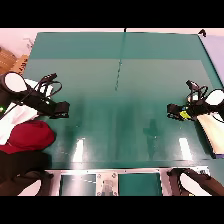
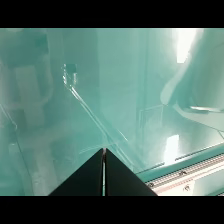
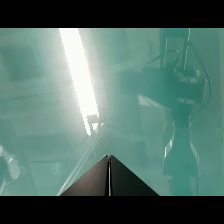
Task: Fold the shirts.
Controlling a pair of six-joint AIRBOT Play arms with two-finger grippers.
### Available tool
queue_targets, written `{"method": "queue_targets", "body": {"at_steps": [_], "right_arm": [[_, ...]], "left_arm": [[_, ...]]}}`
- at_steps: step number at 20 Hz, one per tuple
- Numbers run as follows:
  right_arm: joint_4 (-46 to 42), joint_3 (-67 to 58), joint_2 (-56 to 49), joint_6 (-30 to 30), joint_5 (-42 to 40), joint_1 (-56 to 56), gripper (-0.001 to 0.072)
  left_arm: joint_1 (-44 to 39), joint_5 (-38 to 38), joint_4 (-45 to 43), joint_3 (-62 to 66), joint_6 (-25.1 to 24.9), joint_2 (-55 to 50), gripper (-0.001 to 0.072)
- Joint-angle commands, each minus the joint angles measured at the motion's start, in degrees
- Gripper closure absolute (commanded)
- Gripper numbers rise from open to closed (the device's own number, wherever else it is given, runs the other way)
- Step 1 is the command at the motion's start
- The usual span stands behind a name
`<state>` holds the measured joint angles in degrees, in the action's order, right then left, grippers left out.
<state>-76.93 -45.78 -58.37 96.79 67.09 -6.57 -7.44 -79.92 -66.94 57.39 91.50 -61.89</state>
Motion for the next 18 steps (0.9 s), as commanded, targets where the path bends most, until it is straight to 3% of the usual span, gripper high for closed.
{"method": "queue_targets", "body": {"at_steps": [1,15,18], "right_arm": [[0.02,0.02,0.04,0.02,0.0,0.04,0.0696],[0.04,0.02,0.04,0.02,0.0,0.04,0.0697],[0.04,0.02,0.04,0.02,-0.04,0.04,0.0696]], "left_arm": [[0.0,0.0,0.0,-0.02,-0.02,0.04,0.0684],[0.0,0.09,0.0,-0.02,0.0,0.04,0.0683],[0.0,4.33,-0.07,-0.02,-0.37,0.04,0.0684]]}}
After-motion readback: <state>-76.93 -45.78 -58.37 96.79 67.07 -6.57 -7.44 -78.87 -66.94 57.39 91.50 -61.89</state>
